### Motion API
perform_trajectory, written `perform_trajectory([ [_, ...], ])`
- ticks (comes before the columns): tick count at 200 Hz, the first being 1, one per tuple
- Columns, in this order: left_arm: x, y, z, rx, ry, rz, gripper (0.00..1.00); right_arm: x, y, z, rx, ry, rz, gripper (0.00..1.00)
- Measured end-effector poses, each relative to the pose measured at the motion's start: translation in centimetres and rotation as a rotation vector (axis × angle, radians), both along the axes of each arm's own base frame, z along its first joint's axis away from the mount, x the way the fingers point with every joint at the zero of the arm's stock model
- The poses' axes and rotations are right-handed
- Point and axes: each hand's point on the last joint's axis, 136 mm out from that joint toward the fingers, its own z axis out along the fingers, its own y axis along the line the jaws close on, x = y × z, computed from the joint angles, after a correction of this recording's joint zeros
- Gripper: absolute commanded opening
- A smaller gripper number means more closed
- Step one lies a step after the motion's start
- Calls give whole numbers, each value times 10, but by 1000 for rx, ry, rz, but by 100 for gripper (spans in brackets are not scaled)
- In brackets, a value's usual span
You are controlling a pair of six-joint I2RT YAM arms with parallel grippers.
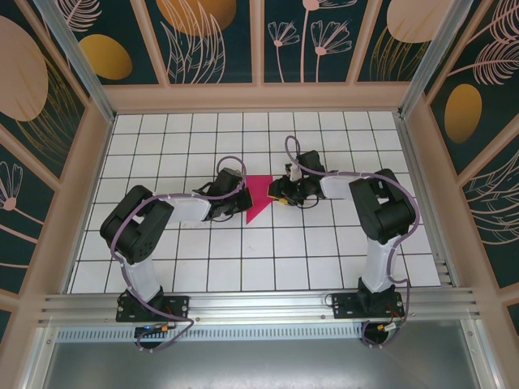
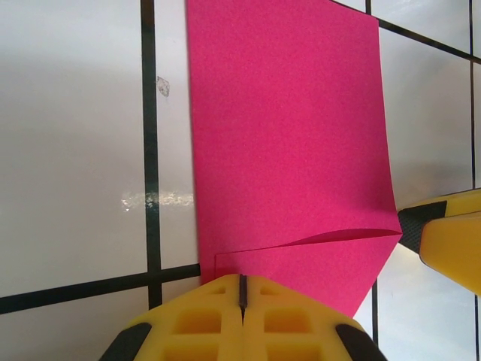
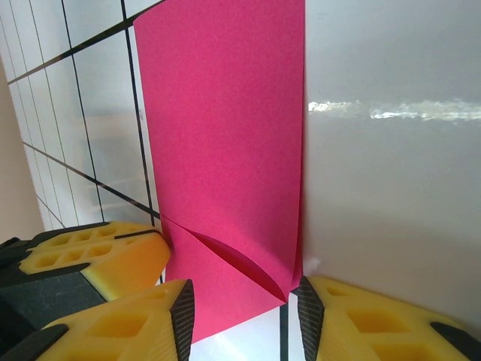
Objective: Fold a paper plane with a square sheet of paper (pick it up from the middle)
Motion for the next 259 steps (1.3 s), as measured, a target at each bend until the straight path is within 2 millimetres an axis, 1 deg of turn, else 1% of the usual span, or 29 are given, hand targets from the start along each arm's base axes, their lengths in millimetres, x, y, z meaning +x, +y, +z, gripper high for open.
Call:
perform_trajectory([
  [42, 1, 1, 0, 5, -3, 9, 3, -1, 2, 1, 7, 2, 7, 44],
  [65, 2, 2, 0, 7, -4, 11, 3, -5, 6, 2, 17, 8, 22, 41],
  [79, 2, 2, 0, 8, -5, 12, 3, -7, 9, 2, 29, 15, 34, 38],
  [117, 2, 2, 0, 10, -6, 14, 4, -10, 13, 4, 63, 34, 47, 26],
  [130, 1, 3, 0, 11, -4, 13, 5, -11, 15, 5, 77, 38, 54, 24],
  [172, 1, 4, 0, 16, -2, 16, 5, -13, 18, -3, 93, 65, 61, 23],
  [228, 2, 6, 0, 25, -8, 25, 6, -5, 26, 7, 149, 58, 37, 24],
  [251, 3, 6, 0, 28, -10, 28, 7, -6, 30, 6, 162, 77, 33, 24],
  [259, 3, 7, 0, 30, -12, 30, 7, -7, 31, 5, 166, 83, 32, 22],
])
